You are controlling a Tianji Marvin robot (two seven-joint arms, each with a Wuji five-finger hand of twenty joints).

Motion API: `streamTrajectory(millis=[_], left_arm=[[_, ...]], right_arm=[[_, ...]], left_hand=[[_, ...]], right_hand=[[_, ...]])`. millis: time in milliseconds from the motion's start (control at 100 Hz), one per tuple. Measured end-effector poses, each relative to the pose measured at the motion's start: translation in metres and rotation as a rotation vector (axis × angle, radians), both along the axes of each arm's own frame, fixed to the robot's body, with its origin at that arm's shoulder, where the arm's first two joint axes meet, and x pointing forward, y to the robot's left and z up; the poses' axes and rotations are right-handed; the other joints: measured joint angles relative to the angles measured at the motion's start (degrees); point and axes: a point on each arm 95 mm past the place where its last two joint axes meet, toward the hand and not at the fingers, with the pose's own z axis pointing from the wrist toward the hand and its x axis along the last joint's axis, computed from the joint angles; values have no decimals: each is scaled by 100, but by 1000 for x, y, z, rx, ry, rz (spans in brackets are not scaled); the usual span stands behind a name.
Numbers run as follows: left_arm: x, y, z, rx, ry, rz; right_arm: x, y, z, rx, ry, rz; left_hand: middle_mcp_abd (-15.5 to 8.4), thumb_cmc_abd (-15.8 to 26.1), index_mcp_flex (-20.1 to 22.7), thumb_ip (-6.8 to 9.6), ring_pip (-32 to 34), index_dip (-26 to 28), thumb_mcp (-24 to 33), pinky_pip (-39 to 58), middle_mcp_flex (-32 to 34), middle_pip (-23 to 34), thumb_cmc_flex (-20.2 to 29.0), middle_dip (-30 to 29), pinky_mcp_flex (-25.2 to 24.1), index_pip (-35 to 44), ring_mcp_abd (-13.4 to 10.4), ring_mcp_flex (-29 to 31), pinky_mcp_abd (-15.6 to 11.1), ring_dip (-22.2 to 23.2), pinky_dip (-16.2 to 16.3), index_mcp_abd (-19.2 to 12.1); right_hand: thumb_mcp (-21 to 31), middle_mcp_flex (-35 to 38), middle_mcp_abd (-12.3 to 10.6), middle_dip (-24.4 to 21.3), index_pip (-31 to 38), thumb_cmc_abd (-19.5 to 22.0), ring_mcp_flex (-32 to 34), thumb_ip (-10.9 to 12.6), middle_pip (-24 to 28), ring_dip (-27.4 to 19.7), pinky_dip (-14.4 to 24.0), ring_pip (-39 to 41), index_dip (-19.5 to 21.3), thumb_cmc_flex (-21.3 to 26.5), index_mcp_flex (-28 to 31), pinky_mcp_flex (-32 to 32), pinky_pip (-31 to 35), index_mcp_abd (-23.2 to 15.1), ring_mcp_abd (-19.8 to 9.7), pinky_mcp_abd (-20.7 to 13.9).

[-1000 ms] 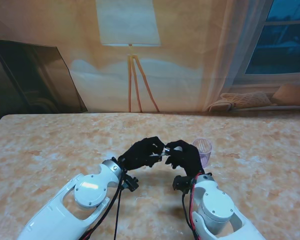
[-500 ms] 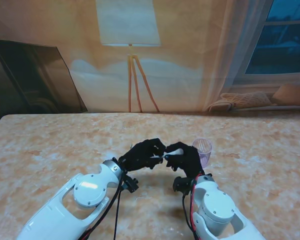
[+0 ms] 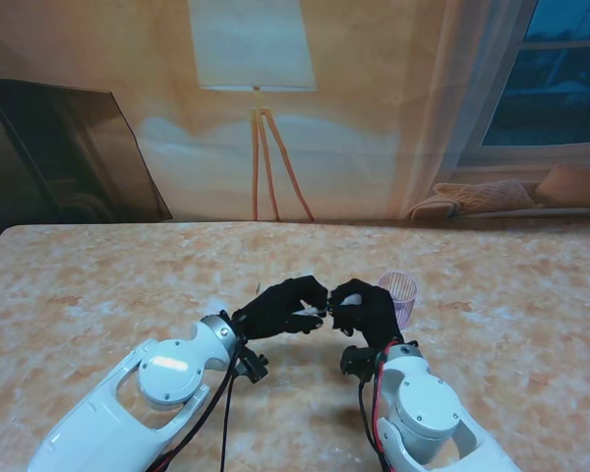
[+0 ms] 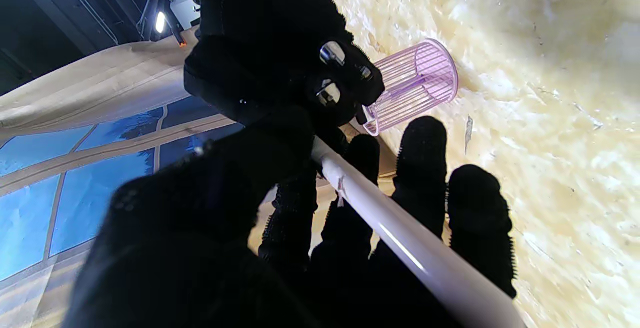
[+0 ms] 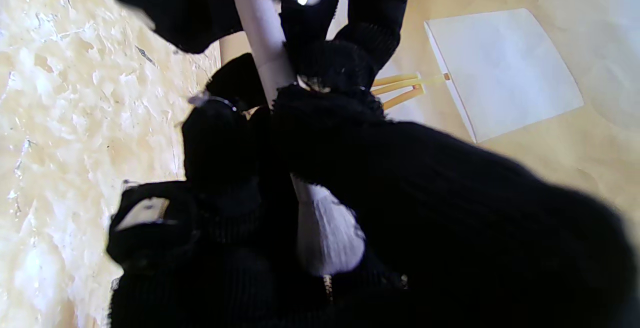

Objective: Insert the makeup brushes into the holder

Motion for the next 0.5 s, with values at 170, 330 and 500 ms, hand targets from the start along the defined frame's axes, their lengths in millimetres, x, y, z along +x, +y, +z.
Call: streamTrajectory(millis=[170, 330, 500], left_arm=[[1, 3, -1, -1, -13, 1], [3, 8, 0, 37, -72, -5], [5, 15, 2, 37, -108, -23]], right_arm=[[1, -1, 1, -12, -10, 0], [1, -3, 1, -22, -12, -4], [3, -8, 4, -42, -24, -17]], left_hand=[[64, 591, -154, 130, -972, -1148, -1494, -875, -555, -366, -210, -503, -641, -1397, 17, -664, 1, -741, -451, -141], [-20, 845, -212, 130, -2014, -2376, -2663, -2093, -978, -1046, -195, -1015, -1219, -2572, -22, -1229, -35, -1614, -1542, -381], [-172, 1407, -198, 125, -3027, -3149, -4531, -3876, -1525, -1577, -50, -1602, -1638, -3417, -243, -1838, -54, -2423, -2850, -381]], right_hand=[[64, 0, 42, 0, -6, -101, 1, 63, 0, 0, 12, 66, 74, 15, 4, 11, 22, -1, -1, 6], [72, 0, 42, 0, -7, -151, 3, 155, 1, 0, 65, 124, 103, 16, 12, 14, 59, -1, -2, 10], [73, 0, 42, 0, -11, -153, 3, 158, 1, 0, 71, 130, 144, 17, 13, 18, 60, -1, -2, 10]])
